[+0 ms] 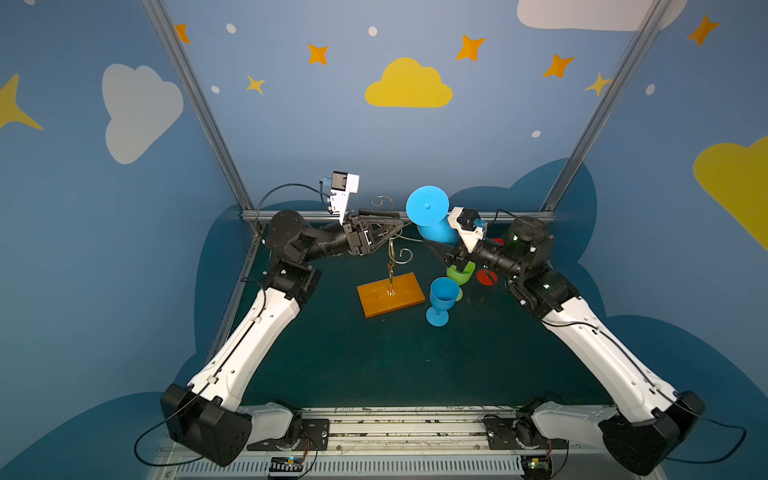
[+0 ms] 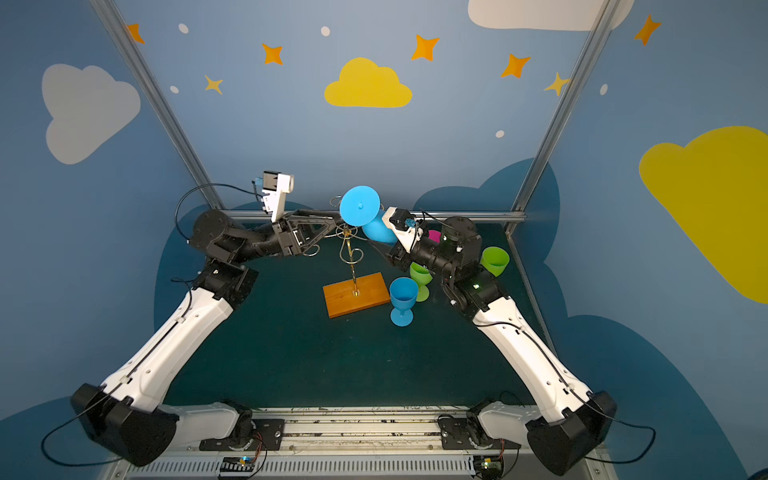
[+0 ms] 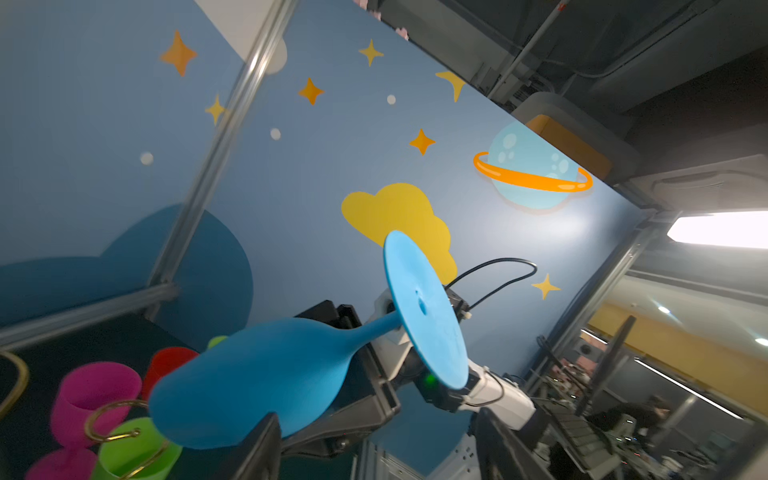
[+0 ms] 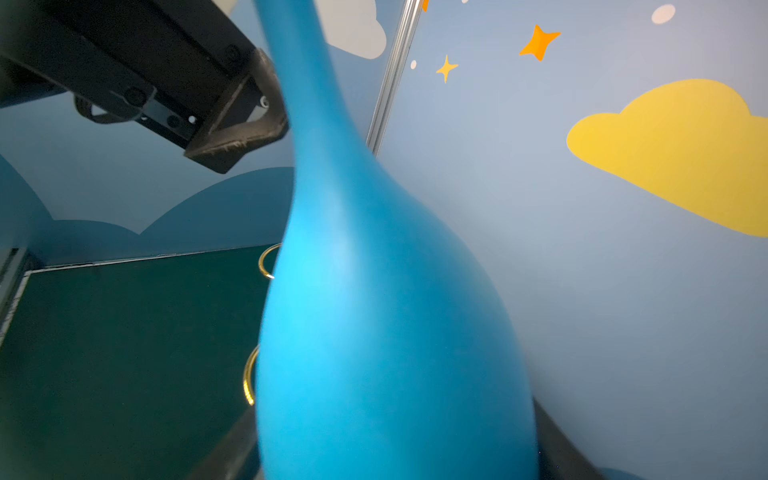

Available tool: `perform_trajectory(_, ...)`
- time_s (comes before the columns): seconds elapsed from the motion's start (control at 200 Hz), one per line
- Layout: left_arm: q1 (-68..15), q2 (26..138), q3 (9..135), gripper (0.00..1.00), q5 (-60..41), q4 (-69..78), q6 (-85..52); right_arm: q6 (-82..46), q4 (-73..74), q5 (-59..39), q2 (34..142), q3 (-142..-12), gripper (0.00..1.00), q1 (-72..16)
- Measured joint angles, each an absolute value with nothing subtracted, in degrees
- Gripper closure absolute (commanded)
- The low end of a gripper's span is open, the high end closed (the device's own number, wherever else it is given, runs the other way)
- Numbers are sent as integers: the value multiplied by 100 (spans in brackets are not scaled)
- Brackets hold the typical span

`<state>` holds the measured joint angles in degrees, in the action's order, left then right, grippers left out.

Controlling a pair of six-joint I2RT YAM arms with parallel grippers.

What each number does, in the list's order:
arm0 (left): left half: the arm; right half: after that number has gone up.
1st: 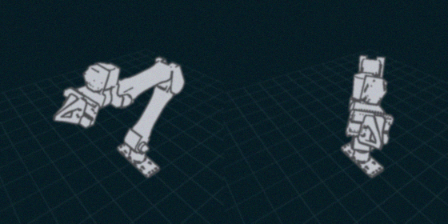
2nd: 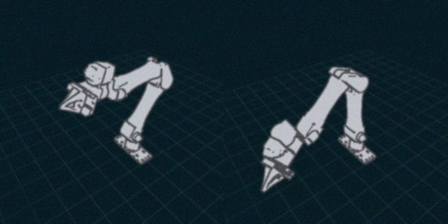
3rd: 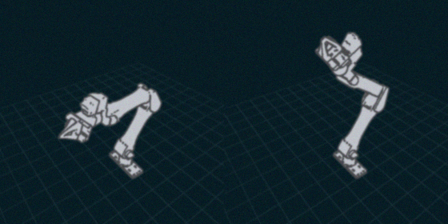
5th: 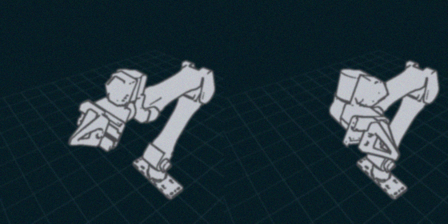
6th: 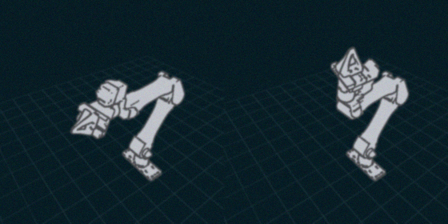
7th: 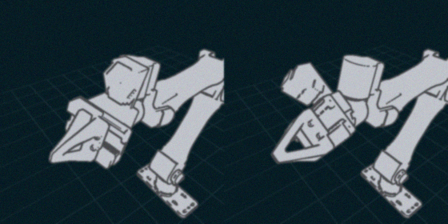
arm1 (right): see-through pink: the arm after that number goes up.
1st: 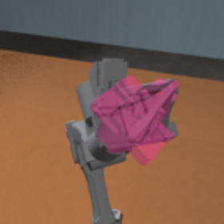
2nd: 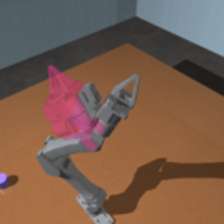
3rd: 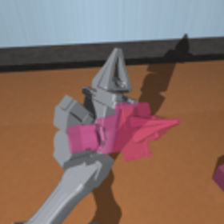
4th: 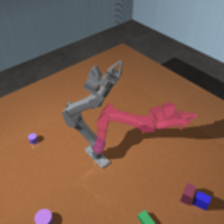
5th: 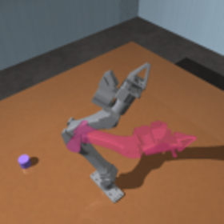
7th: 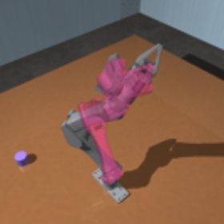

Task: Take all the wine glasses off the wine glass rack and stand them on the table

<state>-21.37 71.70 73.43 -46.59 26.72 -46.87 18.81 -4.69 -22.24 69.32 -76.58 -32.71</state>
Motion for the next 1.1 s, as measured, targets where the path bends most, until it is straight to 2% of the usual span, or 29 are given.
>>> perform_trajectory(0.12,-2375,6573,6628,33,-3708,2613,-2779,1761,-1326,-1839,6528,-7894,57,-3444)
perform_trajectory(0.275,-2836,6377,6182,40,-3015,2665,-91,1557,-2598,-1197,6368,-8571,61,-3780)
perform_trajectory(0.451,-3017,6401,5876,42,-2630,2963,1717,1275,-3889,-591,6543,-9220,64,-4108)
perform_trajectory(0.821,-3094,6396,5835,46,-2637,3256,2744,740,-5052,-244,7028,-9262,68,-4606)
perform_trajectory(0.991,-3120,6407,5835,59,-2740,3249,2808,611,-5127,-259,7247,-9262,68,-4814)
perform_trajectory(1.101,-3133,6407,5835,71,-2781,3177,2849,526,-5116,-263,7360,-9262,66,-4869)
